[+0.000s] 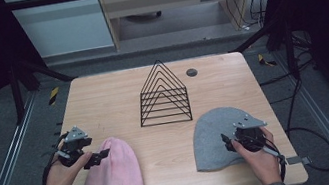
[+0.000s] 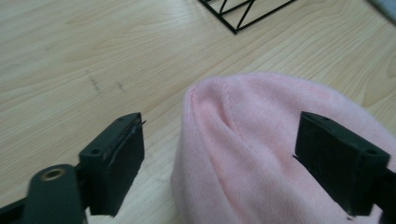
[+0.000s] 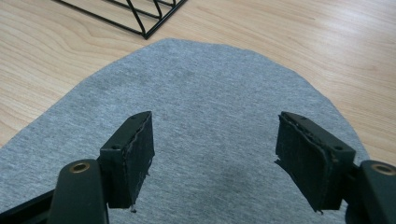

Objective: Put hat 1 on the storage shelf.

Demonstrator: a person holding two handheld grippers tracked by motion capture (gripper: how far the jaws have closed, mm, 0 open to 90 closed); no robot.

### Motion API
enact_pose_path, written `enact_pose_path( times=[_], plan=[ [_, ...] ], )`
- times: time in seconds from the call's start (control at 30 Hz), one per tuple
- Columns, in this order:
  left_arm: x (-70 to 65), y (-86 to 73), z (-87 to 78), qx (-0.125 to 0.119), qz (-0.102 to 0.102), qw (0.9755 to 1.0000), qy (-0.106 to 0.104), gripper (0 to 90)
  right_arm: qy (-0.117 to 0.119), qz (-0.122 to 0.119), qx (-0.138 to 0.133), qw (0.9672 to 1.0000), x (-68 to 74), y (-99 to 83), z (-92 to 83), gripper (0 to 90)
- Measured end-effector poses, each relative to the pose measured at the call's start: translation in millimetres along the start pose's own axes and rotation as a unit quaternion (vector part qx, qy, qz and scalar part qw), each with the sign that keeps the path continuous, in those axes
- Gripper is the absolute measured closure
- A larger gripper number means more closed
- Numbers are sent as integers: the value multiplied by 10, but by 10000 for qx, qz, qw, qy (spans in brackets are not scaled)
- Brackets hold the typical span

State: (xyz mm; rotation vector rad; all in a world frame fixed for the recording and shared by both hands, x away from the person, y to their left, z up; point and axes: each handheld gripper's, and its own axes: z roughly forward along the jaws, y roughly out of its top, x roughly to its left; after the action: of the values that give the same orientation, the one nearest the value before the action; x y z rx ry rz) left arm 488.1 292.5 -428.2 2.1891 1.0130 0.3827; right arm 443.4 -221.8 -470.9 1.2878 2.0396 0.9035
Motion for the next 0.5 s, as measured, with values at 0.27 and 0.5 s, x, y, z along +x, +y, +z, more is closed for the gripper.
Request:
enact_pose_path(
  times=[0.27, 0.5],
  plan=[
    [106, 13, 188, 205, -54, 9997, 117, 237, 161, 234, -68, 9996, 14, 23, -3, 260],
    [46, -14, 436, 607, 48, 9981, 15, 260, 254, 213, 68, 9994, 44, 25, 29, 242]
  ],
)
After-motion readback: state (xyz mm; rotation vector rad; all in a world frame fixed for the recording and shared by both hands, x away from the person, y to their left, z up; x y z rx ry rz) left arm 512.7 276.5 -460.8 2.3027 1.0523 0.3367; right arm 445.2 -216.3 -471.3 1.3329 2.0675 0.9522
